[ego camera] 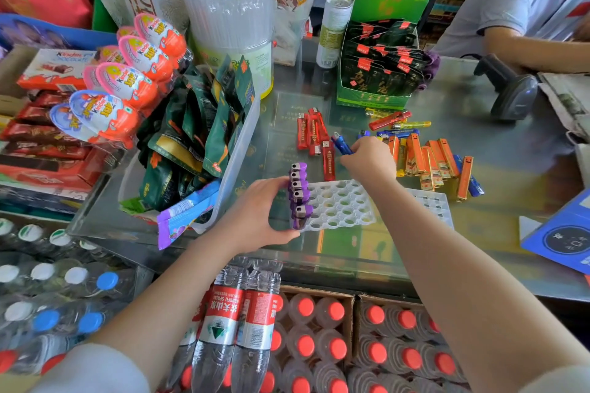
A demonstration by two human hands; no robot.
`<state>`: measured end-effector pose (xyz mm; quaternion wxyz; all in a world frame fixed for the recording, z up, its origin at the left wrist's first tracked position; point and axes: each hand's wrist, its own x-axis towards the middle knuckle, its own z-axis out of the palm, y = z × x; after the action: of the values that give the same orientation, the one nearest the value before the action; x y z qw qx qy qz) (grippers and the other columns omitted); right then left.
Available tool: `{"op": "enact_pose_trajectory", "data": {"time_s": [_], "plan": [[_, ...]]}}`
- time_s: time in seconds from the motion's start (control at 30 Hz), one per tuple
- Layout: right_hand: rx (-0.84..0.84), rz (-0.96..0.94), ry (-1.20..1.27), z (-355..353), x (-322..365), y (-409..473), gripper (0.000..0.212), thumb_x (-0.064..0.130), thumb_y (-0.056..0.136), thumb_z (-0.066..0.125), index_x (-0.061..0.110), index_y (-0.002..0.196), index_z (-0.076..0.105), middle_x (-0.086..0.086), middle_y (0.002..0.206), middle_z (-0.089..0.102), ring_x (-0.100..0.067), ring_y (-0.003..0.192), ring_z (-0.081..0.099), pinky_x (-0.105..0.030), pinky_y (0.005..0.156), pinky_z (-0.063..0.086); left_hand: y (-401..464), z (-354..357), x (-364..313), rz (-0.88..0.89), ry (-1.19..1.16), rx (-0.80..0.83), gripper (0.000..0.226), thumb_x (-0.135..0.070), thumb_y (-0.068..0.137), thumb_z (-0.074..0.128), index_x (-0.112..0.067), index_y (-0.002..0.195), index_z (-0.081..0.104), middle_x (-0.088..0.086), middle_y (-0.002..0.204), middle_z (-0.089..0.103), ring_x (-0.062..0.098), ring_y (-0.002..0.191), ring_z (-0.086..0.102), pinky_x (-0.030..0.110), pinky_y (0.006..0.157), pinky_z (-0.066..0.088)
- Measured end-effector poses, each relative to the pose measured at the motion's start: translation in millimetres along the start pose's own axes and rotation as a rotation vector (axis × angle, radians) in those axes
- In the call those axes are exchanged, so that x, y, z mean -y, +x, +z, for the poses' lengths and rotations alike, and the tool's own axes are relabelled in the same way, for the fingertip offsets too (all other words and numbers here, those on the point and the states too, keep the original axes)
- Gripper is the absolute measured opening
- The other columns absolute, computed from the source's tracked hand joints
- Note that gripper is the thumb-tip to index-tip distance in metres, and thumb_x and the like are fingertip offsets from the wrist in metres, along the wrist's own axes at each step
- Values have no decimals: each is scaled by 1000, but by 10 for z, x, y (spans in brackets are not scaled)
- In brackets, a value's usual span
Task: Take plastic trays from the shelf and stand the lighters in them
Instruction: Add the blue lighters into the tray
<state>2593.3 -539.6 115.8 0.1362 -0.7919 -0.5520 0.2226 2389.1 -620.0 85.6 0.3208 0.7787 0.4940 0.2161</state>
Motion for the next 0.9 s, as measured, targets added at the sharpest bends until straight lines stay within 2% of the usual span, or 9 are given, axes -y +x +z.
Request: {"op": "enact_pose_trajectory", "data": {"time_s": [0.07,0.17,0.27,0.37,0.47,0.57,0.67,0.77,0.9], "plan": [[7,-75,136,-52,-48,-54,15,15,78,61,6,89,66,-7,73,58,-23,66,53,-24,50,38,-10,3,20,3,1,7,70,-46,61,71,-27,123,46,-10,117,52,14,114,46,32,99,37],[36,-134,377,-107,-95,-211,18,15,80,64,10,95,56,-4,86,60,-19,72,55,-28,60,45,-15,16,44,-7,0,12,68,-47,62,70,-28,123,46,-10,118,54,13,113,46,35,98,39],[107,-126,538,-113,-120,-389,20,14,82,64,14,97,51,-2,84,60,-14,62,51,-24,52,41,-24,28,44,-13,-4,16,66,-46,64,72,-29,122,46,-11,118,55,13,113,48,37,98,40],[267,-85,833,-126,-121,-565,16,3,86,57,14,97,52,-3,74,58,-14,51,47,-25,50,42,-85,28,9,-14,-14,-1,70,-40,65,75,-26,126,45,-12,122,51,11,116,44,33,100,37],[432,-128,1040,-89,-104,-716,24,-11,89,42,7,104,49,-7,92,62,-11,54,59,-20,54,49,-149,20,-30,-18,-11,-15,76,-34,65,78,-22,131,41,-14,120,45,8,117,40,23,98,30],[479,-205,1002,-11,-81,-805,23,-12,89,41,3,105,49,-8,95,64,-10,56,63,-16,53,49,-180,9,-68,-15,-22,-28,76,-30,65,80,-23,130,41,-16,116,43,3,113,38,18,93,27],[341,-274,765,93,-83,-797,16,-4,85,56,4,99,54,-6,93,69,-9,59,62,-16,53,47,-189,2,-73,-13,-26,-25,77,-35,64,78,-25,130,41,-17,117,42,3,113,38,18,93,27],[196,-330,549,183,-90,-754,17,9,79,69,5,93,60,-3,91,72,-15,78,67,-27,75,54,-188,-3,-69,-14,-30,-16,79,-46,61,73,-28,130,40,-18,118,42,3,114,38,19,94,28],[131,-402,395,219,-66,-740,19,16,76,73,4,86,63,-8,81,70,-23,76,65,-37,74,53,-189,10,-60,-23,-41,-26,76,-30,64,80,-28,129,40,-18,116,43,4,114,39,21,94,29]]}}
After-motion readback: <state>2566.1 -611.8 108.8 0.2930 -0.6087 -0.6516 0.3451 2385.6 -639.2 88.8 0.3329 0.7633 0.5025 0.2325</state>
